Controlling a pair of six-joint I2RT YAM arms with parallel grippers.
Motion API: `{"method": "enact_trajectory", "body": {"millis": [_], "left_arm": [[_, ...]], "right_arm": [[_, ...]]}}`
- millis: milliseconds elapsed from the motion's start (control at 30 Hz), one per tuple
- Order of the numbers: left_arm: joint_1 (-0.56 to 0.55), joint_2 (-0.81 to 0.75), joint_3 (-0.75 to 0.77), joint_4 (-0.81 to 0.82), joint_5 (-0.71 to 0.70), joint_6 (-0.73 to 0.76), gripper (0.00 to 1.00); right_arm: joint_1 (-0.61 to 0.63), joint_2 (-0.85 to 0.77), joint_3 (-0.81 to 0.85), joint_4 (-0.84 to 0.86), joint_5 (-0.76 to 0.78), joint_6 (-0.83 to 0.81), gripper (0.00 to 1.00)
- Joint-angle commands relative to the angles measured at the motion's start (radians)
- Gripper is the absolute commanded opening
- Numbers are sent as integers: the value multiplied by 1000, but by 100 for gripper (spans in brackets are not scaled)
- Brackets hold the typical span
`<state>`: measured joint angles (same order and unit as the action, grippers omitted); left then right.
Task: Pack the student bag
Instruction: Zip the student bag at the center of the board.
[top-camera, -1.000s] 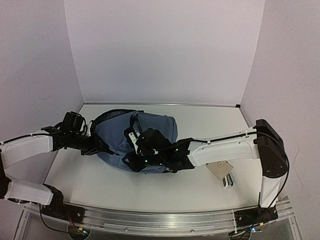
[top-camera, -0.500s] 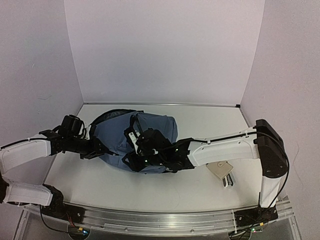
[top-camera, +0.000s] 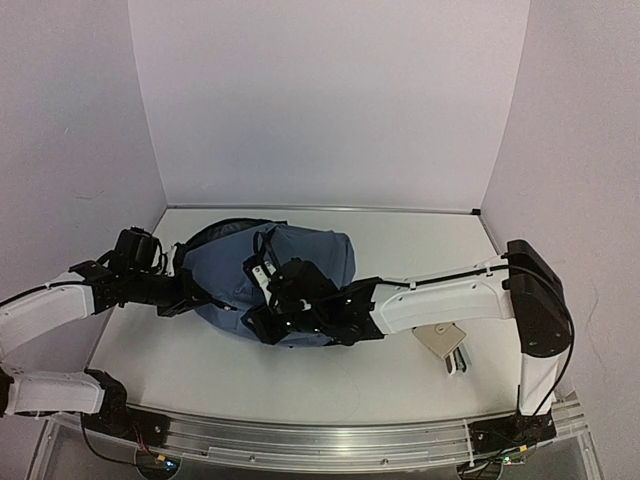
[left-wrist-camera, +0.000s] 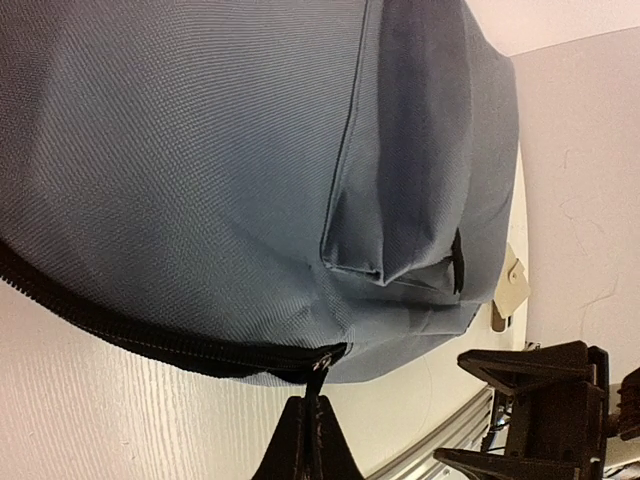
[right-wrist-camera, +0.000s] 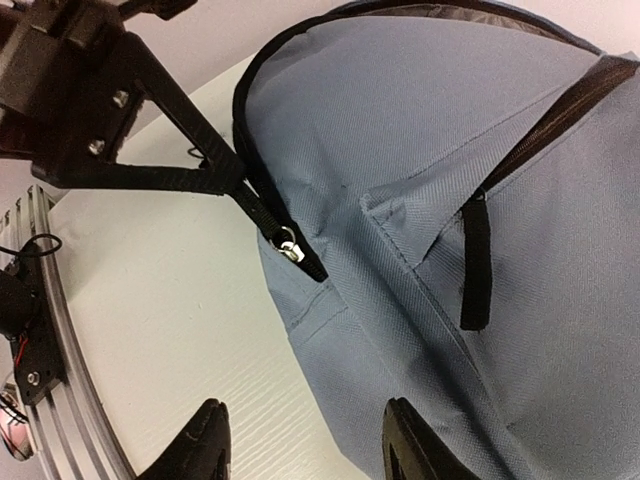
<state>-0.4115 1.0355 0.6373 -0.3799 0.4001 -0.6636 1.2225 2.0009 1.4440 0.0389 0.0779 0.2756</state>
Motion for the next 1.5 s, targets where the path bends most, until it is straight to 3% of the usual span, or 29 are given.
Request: {"method": "enact_trajectory", "body": {"millis": [0,167,533,667,800,867,1133,1467], "left_arm": [[-3,-54,3,-23,4,-18,0],[-3,-60,17,-49,-8,-17,0],[-3,-38,37,-44,1,-16,0],[-3,-36,39,-38,-1,-14,0],[-3,-44,38,-42,-20,-8,0],[-3,-42,42,-52,-46,-7,0],[15,-15,96,-126,-300,-53,0],[203,-57,74,-104,-348,-45,0]], "right_arm": [[13,68,89,-16,82,-89,55],[15,123,157,-34,132,-126,63],[18,310,323,-73,355,-259,63],[18,357,366,-75,423,-314,50],[17,365,371,-75,448,-318,14],[18,352,351,-71,460,-310,2],[17,205,152,-48,458,-227,0],[17,-50,-161,-48,386,-67,0]]}}
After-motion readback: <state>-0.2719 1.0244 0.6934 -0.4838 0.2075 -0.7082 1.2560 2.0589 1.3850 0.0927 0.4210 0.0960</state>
